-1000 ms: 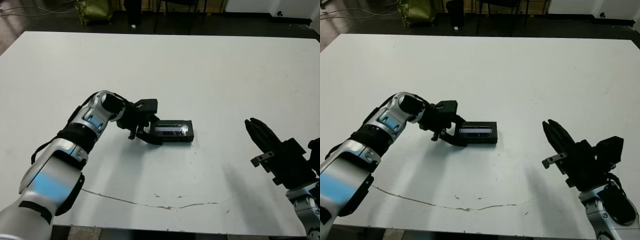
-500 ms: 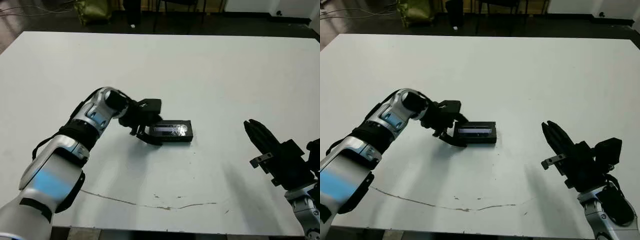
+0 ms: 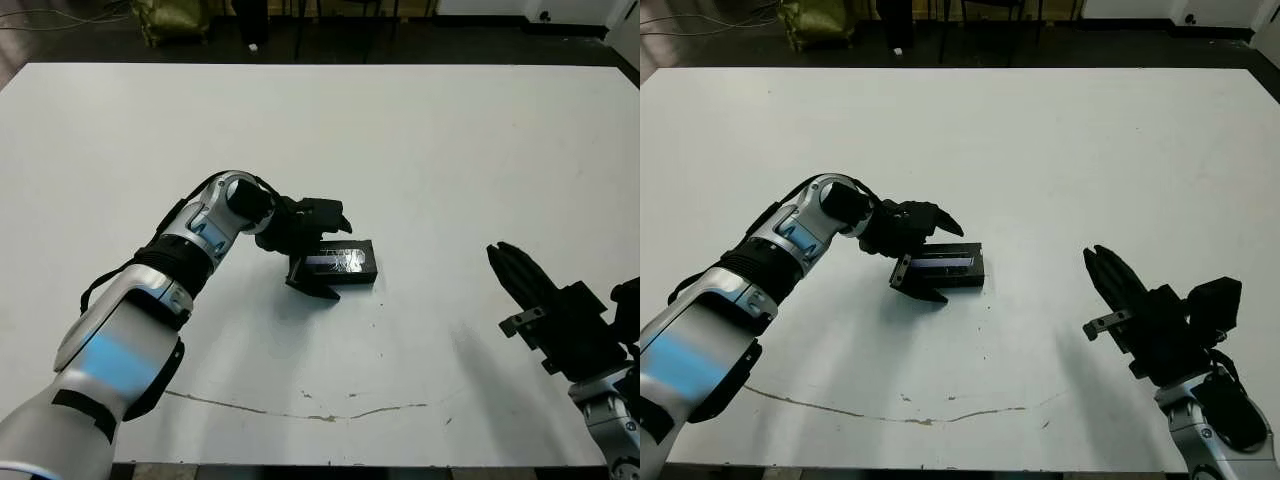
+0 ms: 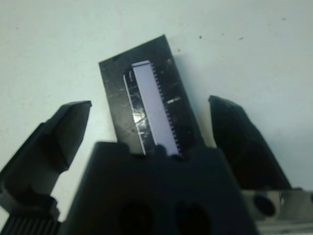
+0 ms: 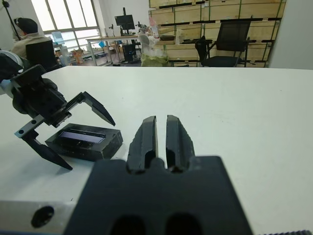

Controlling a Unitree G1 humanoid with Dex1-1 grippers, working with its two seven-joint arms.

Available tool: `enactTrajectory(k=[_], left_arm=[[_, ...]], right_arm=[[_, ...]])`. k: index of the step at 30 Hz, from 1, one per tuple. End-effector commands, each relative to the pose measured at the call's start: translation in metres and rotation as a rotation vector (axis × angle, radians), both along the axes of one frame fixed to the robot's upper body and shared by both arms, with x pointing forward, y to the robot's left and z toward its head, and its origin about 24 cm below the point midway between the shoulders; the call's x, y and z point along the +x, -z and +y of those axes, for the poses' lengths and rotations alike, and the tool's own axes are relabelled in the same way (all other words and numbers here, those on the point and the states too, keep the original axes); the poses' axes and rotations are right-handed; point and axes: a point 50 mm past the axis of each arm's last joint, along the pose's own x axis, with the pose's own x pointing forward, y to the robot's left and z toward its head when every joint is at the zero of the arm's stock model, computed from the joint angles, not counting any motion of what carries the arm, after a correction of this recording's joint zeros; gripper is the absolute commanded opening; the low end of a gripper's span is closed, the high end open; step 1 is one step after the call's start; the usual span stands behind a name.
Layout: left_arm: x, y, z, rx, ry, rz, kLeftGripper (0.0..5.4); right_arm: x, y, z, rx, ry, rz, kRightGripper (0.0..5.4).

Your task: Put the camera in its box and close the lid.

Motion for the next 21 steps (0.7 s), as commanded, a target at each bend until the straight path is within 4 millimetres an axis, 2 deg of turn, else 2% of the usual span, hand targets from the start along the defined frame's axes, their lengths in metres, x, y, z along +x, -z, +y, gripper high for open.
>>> enactTrajectory(k=[1, 6, 12, 16, 21], left_arm=[[-0.011, 0.04, 0.02, 0.119, -0.051, 0.118, 5.38], [-0.01, 0.035, 0.021, 0.083, -0.073, 0.136, 5.38], [-0.007, 0.021, 0.026, -0.077, -0.085, 0.187, 5.38], [-0.006, 0.01, 0.026, -0.186, -0.102, 0.127, 5.38], [-0.009, 0.005, 0.023, -0.31, -0.124, 0.102, 5.38]], right_arm=[[-0.003, 0.003, 0.001, 0.0, 0.006, 0.036, 0.0], [-0.003, 0.003, 0.002, 0.008, 0.005, 0.031, 0.0], [-0.003, 0.005, 0.002, 0.007, -0.005, 0.031, 0.0], [-0.001, 0.007, 0.002, 0.011, -0.022, 0.022, 0.0], [-0.002, 0.008, 0.003, 0.02, -0.022, 0.03, 0.0]])
